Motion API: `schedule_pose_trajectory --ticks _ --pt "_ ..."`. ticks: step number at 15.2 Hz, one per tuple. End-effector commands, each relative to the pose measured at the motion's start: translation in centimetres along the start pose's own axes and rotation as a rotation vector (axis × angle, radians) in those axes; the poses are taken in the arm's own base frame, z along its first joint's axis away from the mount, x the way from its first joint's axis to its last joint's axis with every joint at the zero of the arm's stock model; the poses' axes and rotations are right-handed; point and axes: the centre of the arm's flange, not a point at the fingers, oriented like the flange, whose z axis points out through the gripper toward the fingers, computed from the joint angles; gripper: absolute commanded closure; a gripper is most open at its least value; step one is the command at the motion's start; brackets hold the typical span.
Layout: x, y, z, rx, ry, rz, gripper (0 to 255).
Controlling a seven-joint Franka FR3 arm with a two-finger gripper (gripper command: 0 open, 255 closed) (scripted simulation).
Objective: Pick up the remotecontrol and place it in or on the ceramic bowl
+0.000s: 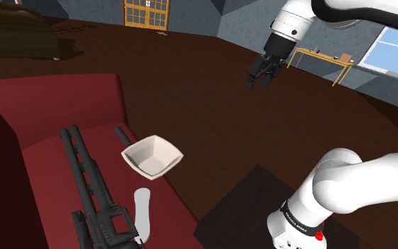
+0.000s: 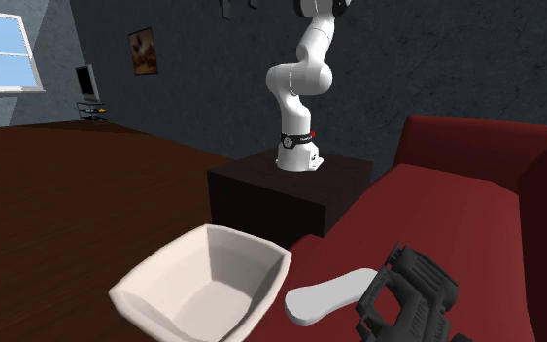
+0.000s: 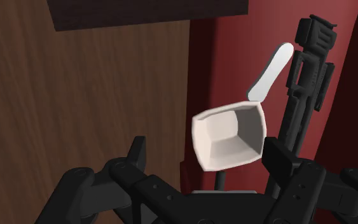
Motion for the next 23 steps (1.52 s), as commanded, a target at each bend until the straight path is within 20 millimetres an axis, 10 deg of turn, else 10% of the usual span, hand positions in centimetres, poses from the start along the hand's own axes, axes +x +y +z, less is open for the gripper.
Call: schedule_pose_trajectory --ticks 1,23 --pt "0.0 0.0 0.0 0.0 0.0 0.0 0" --pt "0.9 -16.5 24.6 -0.064 -0.037 0.172 0"
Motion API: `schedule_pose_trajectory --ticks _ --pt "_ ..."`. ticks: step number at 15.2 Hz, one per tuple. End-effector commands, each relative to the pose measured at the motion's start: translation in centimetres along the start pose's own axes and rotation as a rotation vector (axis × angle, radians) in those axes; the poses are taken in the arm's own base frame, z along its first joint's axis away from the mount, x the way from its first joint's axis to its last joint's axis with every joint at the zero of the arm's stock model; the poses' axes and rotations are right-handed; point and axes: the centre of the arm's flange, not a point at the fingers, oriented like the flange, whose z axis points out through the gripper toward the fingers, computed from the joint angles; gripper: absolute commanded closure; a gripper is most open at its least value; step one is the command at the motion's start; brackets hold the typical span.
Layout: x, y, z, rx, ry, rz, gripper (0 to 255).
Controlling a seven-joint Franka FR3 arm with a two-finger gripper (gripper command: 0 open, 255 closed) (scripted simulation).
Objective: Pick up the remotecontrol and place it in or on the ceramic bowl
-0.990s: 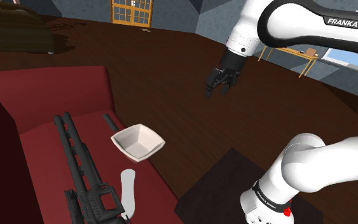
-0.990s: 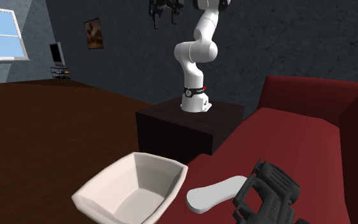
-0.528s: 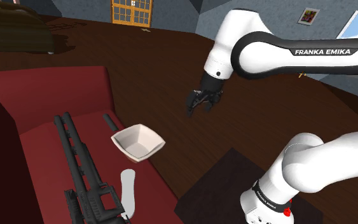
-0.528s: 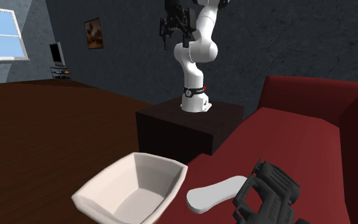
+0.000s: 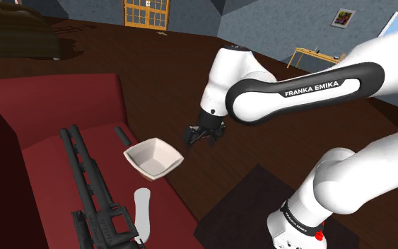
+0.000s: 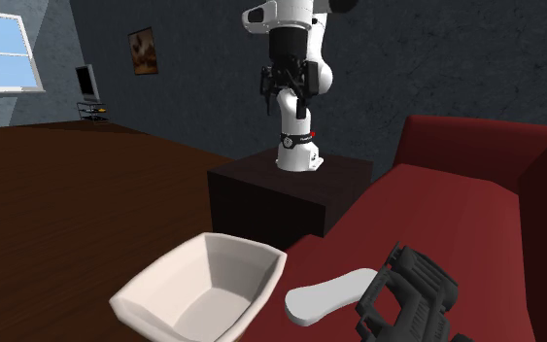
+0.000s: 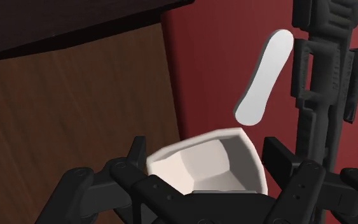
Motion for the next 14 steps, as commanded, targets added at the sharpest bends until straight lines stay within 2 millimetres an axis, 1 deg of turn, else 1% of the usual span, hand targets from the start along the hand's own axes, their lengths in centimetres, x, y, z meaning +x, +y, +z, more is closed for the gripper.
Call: schedule_pose_trajectory --ticks 1,14 --pt "-0.1 -1.6 2.1 -0.004 -0.003 0.017 0" --pt "0.3 -11.5 16.5 -0.042 -0.025 0.119 0"
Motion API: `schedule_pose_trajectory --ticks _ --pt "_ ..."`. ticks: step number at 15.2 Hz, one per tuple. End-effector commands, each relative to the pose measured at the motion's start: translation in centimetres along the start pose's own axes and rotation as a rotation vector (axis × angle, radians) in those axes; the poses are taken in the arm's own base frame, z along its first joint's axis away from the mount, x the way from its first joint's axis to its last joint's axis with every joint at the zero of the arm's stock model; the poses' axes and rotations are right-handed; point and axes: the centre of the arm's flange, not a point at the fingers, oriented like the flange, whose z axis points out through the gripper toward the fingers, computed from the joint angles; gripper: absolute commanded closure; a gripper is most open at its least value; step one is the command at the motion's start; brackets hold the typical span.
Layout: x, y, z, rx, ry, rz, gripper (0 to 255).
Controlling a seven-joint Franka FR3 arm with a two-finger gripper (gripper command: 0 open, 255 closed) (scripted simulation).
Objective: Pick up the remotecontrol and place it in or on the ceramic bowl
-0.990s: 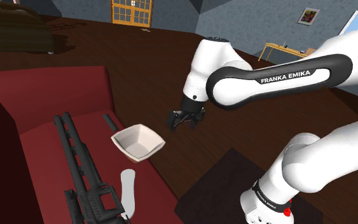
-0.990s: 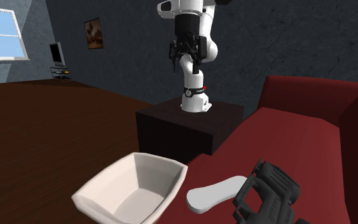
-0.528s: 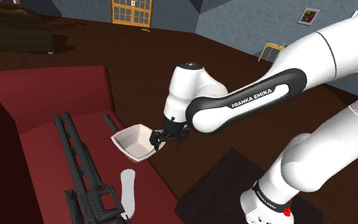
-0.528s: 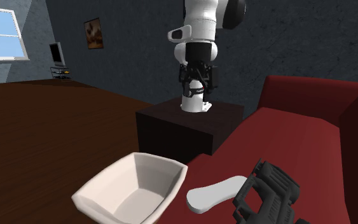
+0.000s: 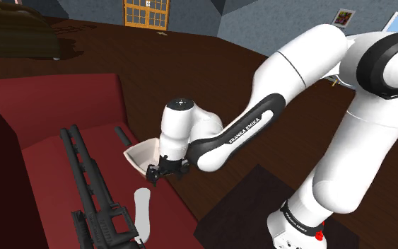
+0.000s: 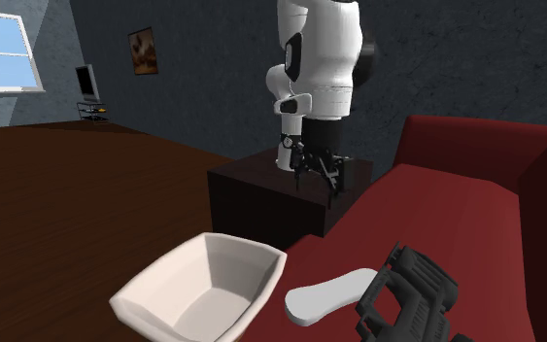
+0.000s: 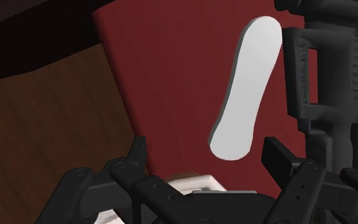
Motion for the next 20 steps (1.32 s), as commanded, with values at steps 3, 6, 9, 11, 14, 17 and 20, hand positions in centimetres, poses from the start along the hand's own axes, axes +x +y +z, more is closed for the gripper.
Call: schedule_pose_trajectory --ticks 3,6,9,11,14,17,20 --pt "0.0 -3.4 4.2 -0.011 -0.005 0.033 0" --pt "0.0 -5.7 7.5 -0.02 -0.01 0.056 0" --pt "0.1 -7.9 10.9 -0.029 -0.015 0.079 0" --pt "0.2 -9.1 12.6 -0.033 -0.018 0.091 0" --pt "0.2 -9.0 14.1 -0.033 -0.018 0.091 0" --pt "0.2 -9.0 15.7 -0.033 -0.018 0.091 0" --pt "0.1 -8.9 16.6 -0.033 -0.018 0.091 0"
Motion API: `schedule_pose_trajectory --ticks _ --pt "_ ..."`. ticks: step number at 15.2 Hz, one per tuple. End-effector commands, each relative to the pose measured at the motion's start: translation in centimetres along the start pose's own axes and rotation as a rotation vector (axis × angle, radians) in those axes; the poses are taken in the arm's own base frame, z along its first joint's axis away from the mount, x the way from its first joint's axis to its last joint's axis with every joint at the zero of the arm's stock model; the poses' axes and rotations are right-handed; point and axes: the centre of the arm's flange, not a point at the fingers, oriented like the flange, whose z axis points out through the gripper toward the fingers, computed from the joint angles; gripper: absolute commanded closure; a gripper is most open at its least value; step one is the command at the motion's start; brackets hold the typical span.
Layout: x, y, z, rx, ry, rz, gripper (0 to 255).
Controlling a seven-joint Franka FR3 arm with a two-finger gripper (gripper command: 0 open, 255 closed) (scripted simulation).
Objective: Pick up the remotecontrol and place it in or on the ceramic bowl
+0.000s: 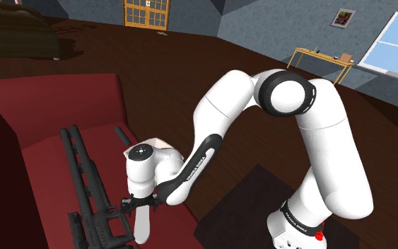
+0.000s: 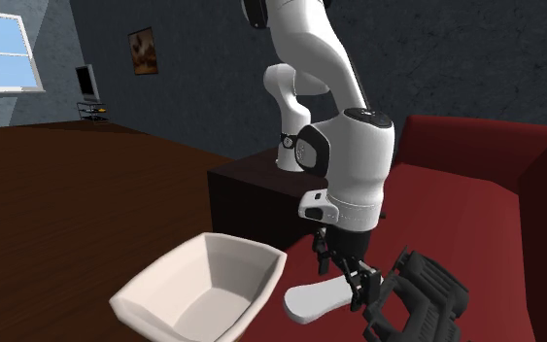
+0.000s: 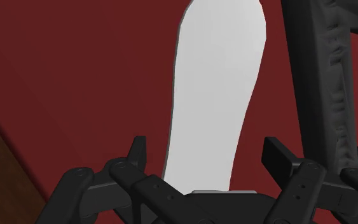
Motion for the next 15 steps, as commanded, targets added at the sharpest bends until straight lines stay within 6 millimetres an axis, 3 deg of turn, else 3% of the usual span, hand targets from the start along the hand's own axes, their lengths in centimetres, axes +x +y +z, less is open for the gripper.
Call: schedule_pose_trajectory --ticks 1,6,7,15 --pt "-0.04 -0.04 0.26 0.0 0.0 0.0 0" --pt "-0.04 -0.04 0.26 0.0 0.0 0.0 0" --pt "-0.04 -0.04 0.23 0.0 0.0 0.0 255" --pt "-0.06 -0.07 0.27 0.0 0.0 0.0 255"
